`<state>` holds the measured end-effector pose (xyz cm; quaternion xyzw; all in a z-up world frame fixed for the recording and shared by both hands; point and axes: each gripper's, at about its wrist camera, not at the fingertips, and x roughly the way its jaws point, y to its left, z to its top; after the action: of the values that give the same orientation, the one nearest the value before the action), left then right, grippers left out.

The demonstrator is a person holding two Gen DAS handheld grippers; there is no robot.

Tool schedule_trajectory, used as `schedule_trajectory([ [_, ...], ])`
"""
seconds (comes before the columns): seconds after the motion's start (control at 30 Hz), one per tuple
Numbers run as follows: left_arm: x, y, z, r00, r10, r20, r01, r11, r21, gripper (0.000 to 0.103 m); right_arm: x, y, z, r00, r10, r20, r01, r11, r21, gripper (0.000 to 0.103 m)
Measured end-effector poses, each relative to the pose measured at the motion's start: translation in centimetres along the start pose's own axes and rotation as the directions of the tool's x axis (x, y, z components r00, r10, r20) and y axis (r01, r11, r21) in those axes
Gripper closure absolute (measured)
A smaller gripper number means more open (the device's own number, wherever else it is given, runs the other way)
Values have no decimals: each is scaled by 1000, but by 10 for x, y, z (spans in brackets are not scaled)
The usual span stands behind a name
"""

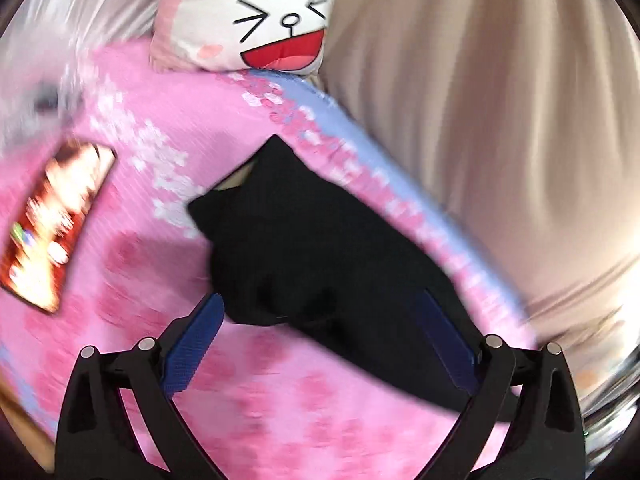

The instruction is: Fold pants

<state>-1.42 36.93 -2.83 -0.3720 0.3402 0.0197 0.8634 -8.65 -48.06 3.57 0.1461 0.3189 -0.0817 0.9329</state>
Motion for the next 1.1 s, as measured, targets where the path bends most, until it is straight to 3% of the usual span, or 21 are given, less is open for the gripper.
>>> schedule_trajectory([
  [0.03,5,0,-1,1000,-14,-18,14,1000,-27,7,-5,2,-2,1000,30,9,-30,999,23,46],
  [0.13,45,7,-2,987,20,-159,-41,991,-125,8,-8,18,-8,999,50,9,-50,999,19,46],
  [0.23,75,20,-2,961,-142,-235,62,946,-318,13,-5,41,-18,998,66,-10,-66,998,-8,46],
  [0.27,81,22,1,955,-169,-242,76,933,-351,31,-4,50,-21,997,73,-16,-74,997,-19,46],
  [0.3,88,22,6,948,-181,-260,75,925,-372,70,-4,56,-23,996,84,-21,-84,996,-24,45],
  [0.33,93,20,12,945,-174,-276,64,928,-366,87,0,64,-24,995,96,-29,-96,995,-33,46],
  [0.37,98,13,26,950,-128,-285,33,949,-315,99,1,70,-25,995,96,-32,-97,994,-41,46],
  [0.43,90,-8,49,973,-68,-222,23,980,-200,100,6,83,-25,993,109,-40,-111,992,-57,46],
  [0.47,74,-29,60,988,-44,-150,30,995,-93,100,8,90,-23,993,109,-36,-112,992,-65,46],
  [0.53,42,-63,59,998,-61,-28,64,990,124,98,6,100,-22,992,127,-19,-128,990,-67,46],
  [0.57,31,-70,48,999,-53,0,51,975,217,93,4,103,-22,990,137,-10,-138,988,-68,46],
  [0.6,34,-65,41,1000,-22,-19,26,972,235,83,3,106,-23,989,148,-4,-148,986,-71,46],
  [0.63,41,-56,35,999,24,-38,-14,972,235,76,4,108,-25,989,151,-5,-151,986,-75,45],
  [0.67,57,-35,24,992,105,-74,-87,972,218,59,8,110,-28,990,142,-14,-142,987,-80,45],
  [0.73,77,7,5,968,195,-155,-174,975,139,61,21,110,-34,991,121,-57,-125,989,-81,45],
  [0.77,80,27,-5,969,163,-186,-151,985,78,61,26,109,-35,991,112,-75,-118,990,-76,45],
  [0.8,71,34,-10,985,111,-133,-106,993,49,57,31,108,-35,989,107,-98,-113,991,-66,45],
  [0.83,67,38,-13,987,105,-118,-103,994,26,54,35,106,-35,987,108,-117,-115,992,-50,45],
  [0.9,61,40,-15,993,50,-102,-53,998,-22,38,37,104,-33,986,123,-115,-128,991,-33,45],
  [0.97,63,38,-10,996,35,-82,-40,998,-57,29,39,103,-31,985,130,-110,-133,991,-21,45],
  [1.1,59,20,-3,999,-33,-31,29,992,-123,29,40,88,-28,991,75,-108,-72,997,36,39],
])
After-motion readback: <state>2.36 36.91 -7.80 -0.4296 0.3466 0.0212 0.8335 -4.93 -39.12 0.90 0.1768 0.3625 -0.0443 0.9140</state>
